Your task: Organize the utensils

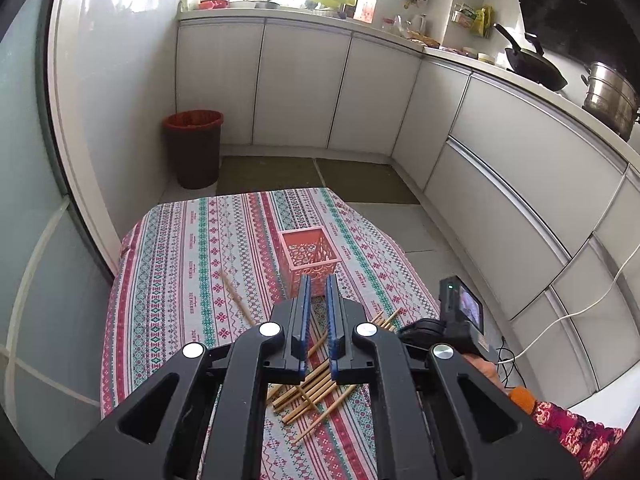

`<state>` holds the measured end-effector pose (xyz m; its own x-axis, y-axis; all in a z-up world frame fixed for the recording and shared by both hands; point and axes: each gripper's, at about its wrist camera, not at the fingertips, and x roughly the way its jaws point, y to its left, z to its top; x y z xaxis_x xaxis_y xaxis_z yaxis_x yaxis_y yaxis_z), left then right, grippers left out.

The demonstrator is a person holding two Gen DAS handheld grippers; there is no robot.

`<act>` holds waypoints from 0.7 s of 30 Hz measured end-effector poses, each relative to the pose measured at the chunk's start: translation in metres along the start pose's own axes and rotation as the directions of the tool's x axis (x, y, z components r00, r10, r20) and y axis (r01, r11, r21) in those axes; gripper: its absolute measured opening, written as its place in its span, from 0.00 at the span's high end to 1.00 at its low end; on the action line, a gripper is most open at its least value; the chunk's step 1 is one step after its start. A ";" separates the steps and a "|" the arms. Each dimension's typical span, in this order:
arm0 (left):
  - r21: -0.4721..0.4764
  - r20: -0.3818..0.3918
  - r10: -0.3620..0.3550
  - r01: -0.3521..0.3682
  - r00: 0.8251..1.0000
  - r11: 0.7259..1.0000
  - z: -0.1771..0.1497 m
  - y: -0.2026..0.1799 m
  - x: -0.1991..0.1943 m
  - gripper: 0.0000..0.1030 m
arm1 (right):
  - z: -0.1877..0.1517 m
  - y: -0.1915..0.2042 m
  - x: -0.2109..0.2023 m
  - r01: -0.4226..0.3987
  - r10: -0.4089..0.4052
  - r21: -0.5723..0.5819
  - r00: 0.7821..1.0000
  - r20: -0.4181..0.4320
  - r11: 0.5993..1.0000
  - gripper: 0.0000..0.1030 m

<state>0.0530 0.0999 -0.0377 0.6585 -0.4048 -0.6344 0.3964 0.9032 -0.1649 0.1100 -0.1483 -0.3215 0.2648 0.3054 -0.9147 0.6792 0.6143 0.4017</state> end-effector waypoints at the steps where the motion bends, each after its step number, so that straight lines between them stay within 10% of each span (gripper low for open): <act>1: -0.001 0.004 0.000 0.000 1.000 1.000 0.000 0.000 -0.001 0.93 | 0.000 -0.003 -0.003 0.004 -0.004 -0.013 1.000 0.000 1.000 1.00; 10: -0.111 -0.157 0.031 -0.049 0.987 0.993 -0.003 0.033 0.046 0.79 | -0.004 -0.030 -0.046 -0.093 0.093 -0.002 0.994 -0.051 0.996 0.95; 15: -0.303 -0.401 0.017 -0.150 0.916 0.941 -0.030 0.099 0.154 0.79 | -0.007 -0.016 -0.080 -0.160 0.160 -0.077 0.987 -0.004 0.984 0.64; 21: -0.354 -0.488 0.083 -0.284 0.869 0.891 -0.041 0.130 0.234 0.77 | 0.006 -0.026 -0.062 -0.177 0.180 0.030 0.980 -0.091 0.984 0.59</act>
<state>0.2327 0.1281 -0.2387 0.2930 -0.2071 -0.9334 -0.0601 0.9703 -0.2341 0.0798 -0.1875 -0.2752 0.3190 0.4756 -0.8198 0.6418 0.5280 0.5561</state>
